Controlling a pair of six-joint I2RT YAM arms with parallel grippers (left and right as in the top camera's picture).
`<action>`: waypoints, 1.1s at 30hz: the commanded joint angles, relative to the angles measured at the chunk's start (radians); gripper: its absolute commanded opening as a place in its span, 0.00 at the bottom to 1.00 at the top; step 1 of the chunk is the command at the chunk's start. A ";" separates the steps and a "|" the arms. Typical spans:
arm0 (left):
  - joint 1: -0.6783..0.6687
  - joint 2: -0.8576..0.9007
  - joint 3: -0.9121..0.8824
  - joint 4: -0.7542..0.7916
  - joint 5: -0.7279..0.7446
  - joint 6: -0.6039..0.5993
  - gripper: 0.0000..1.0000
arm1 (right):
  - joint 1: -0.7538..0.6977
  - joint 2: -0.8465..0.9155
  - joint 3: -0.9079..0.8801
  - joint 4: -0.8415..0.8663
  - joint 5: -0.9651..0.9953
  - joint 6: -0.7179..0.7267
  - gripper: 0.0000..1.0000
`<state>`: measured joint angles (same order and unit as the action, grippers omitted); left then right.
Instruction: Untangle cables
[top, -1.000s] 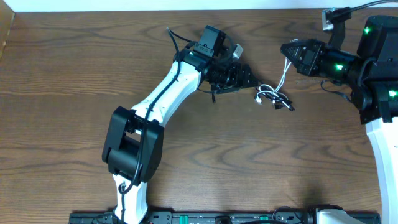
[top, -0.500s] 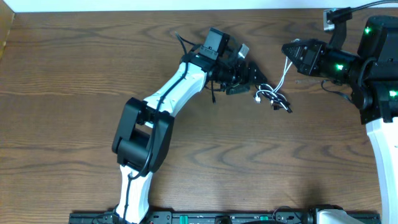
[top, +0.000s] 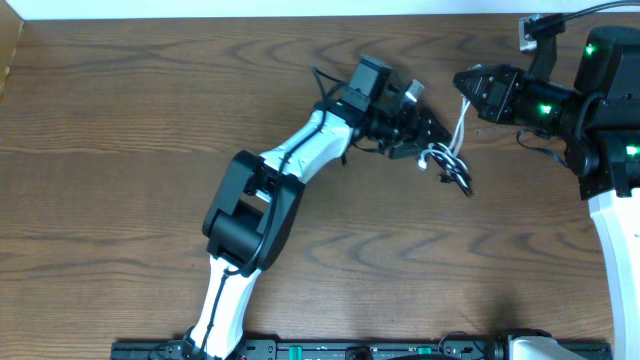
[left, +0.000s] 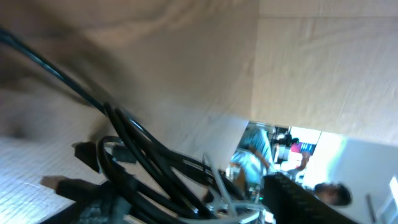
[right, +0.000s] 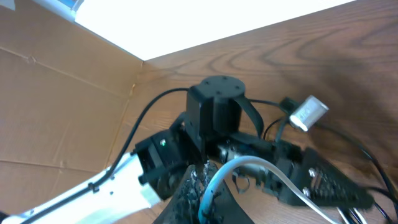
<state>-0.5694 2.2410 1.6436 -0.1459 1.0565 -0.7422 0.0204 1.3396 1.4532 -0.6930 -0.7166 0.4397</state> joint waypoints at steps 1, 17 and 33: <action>-0.028 0.011 -0.003 0.006 0.032 0.000 0.46 | -0.007 -0.017 0.020 -0.002 0.008 -0.018 0.01; 0.086 0.011 -0.003 0.005 0.069 0.008 0.07 | -0.214 -0.018 0.020 -0.140 0.084 -0.049 0.01; 0.290 -0.174 -0.003 -0.343 -0.134 0.246 0.07 | -0.338 0.097 0.018 -0.373 0.829 -0.052 0.01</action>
<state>-0.2977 2.1857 1.6402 -0.4202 1.0504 -0.6231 -0.2886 1.3777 1.4540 -1.0626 -0.0059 0.4007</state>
